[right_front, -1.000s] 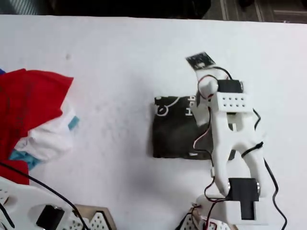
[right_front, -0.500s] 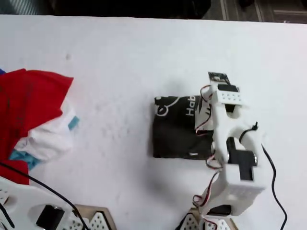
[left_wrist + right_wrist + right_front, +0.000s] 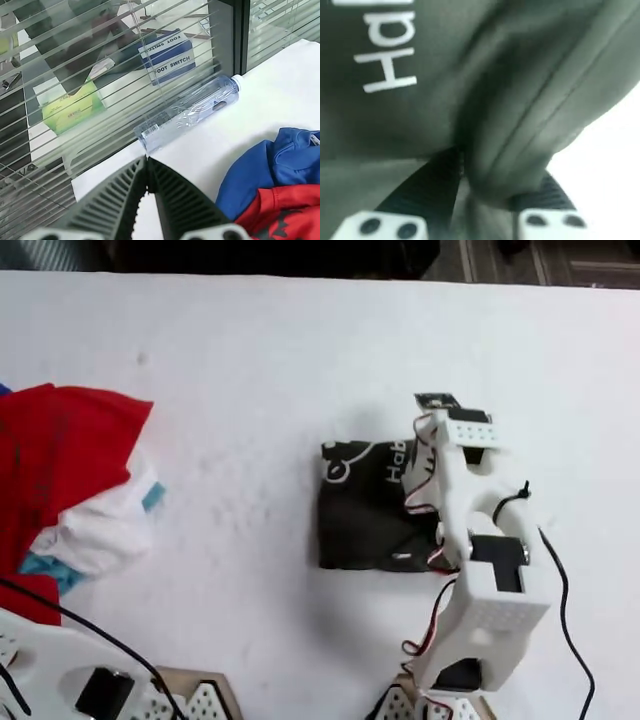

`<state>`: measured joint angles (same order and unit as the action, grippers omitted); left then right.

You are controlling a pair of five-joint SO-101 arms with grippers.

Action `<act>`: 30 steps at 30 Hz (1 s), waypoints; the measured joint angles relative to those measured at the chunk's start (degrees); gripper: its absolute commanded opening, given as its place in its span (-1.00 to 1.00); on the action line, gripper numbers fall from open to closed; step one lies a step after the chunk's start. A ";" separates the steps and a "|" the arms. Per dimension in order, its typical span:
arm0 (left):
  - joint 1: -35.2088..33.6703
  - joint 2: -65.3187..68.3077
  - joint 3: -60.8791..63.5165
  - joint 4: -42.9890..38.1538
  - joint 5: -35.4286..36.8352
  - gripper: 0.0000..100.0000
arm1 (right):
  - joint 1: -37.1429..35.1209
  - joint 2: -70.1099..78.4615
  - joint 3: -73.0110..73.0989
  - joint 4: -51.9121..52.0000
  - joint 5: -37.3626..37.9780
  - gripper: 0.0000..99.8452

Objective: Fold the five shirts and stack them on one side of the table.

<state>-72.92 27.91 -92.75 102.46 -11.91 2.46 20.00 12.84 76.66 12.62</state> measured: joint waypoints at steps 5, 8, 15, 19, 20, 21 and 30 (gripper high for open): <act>0.00 0.00 0.00 0.00 0.00 -0.95 | 5.54 -2.73 0.00 2.11 13.89 -0.96; 0.00 0.00 0.00 0.00 0.00 -0.95 | 9.41 -4.13 -1.93 2.55 28.31 -0.96; 0.00 0.00 0.00 0.00 0.00 -0.95 | 14.15 -4.40 -9.67 -7.21 69.98 -0.96; 0.00 0.00 0.00 0.00 0.00 -0.95 | 11.96 -4.40 -9.85 -16.26 84.40 -0.95; 0.00 0.00 0.00 0.00 0.00 -0.95 | 11.08 -4.40 -9.85 -17.05 85.45 -0.92; 0.00 0.00 0.00 0.00 0.00 -0.95 | 10.20 -4.40 -9.85 -17.41 85.63 -0.87; 0.00 0.00 0.00 0.00 0.00 -0.95 | 9.32 -6.42 -13.80 -18.29 57.49 -0.31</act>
<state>-72.92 27.91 -92.75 102.46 -11.91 11.78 13.58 -0.97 58.37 70.11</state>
